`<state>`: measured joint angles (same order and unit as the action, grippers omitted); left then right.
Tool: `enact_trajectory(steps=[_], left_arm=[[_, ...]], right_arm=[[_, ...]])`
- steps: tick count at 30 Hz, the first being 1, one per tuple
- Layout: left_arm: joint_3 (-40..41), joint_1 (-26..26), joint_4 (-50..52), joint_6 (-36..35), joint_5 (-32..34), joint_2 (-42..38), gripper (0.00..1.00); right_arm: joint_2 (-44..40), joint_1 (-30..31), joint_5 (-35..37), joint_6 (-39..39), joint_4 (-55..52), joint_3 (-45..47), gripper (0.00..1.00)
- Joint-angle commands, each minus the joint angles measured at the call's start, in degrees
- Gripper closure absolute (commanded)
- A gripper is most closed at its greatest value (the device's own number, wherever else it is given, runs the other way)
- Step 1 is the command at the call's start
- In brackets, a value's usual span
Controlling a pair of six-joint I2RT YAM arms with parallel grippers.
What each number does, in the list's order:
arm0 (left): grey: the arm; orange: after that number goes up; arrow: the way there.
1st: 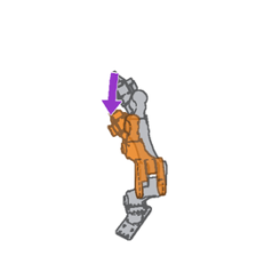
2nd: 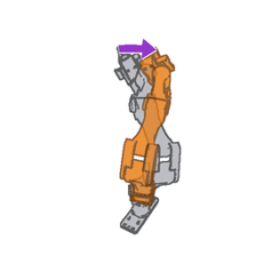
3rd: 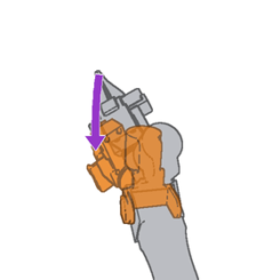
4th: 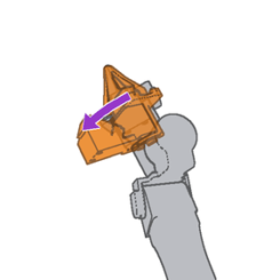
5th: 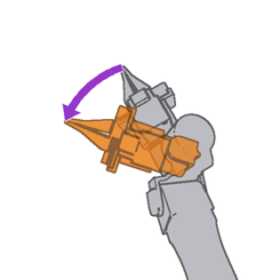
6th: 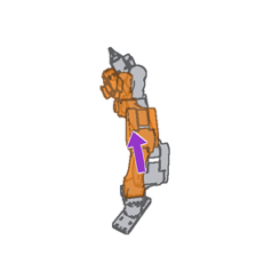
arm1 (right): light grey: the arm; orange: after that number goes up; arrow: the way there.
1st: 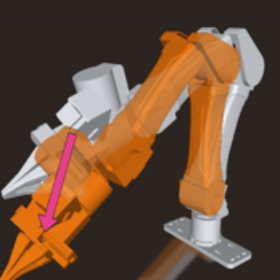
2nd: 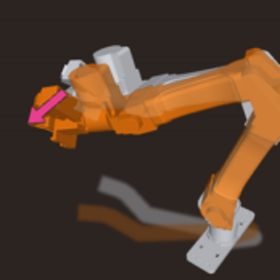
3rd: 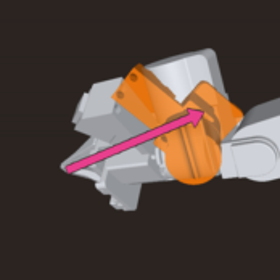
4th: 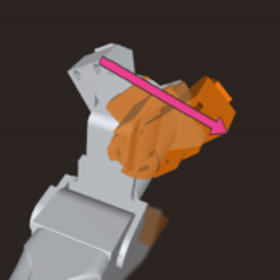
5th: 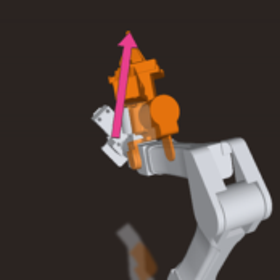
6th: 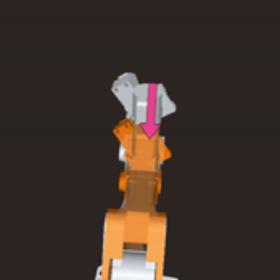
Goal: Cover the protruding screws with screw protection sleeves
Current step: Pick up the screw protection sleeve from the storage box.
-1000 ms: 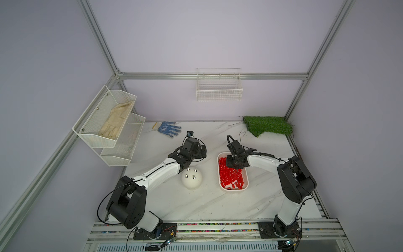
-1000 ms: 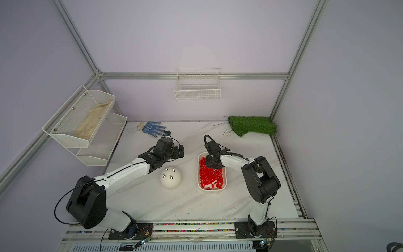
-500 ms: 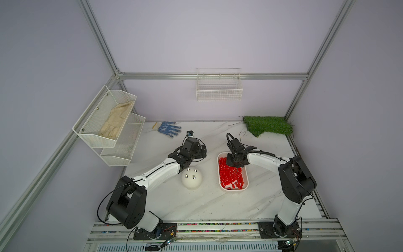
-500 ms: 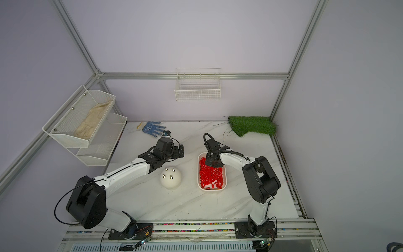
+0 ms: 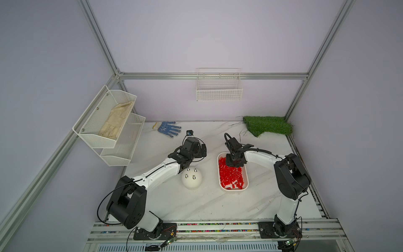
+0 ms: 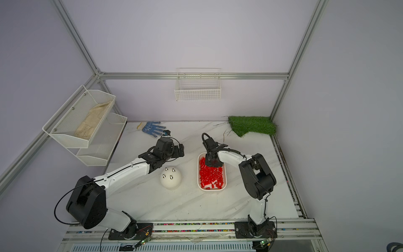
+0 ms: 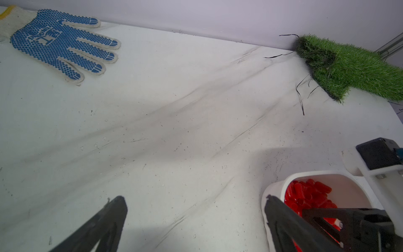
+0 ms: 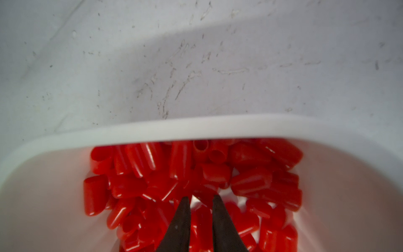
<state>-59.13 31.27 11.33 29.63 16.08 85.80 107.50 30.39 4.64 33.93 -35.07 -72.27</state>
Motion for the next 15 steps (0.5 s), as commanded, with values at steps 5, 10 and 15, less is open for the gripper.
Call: enact_trajectory(steps=[5,10,15], left_arm=[[-0.6,0.2,-1.9,1.3,1.0,-2.2,0.0],[-0.3,0.3,-2.0,1.4,1.1,-2.2,0.0],[-0.2,0.2,-2.1,1.5,1.2,-2.4,0.0]], right_arm=[[1.3,0.4,-1.1,-1.5,-5.5,-3.6,0.76],[1.7,0.4,-1.3,-2.3,-8.9,-6.0,0.73],[1.1,0.4,-2.0,-2.5,-9.2,-5.5,0.73]])
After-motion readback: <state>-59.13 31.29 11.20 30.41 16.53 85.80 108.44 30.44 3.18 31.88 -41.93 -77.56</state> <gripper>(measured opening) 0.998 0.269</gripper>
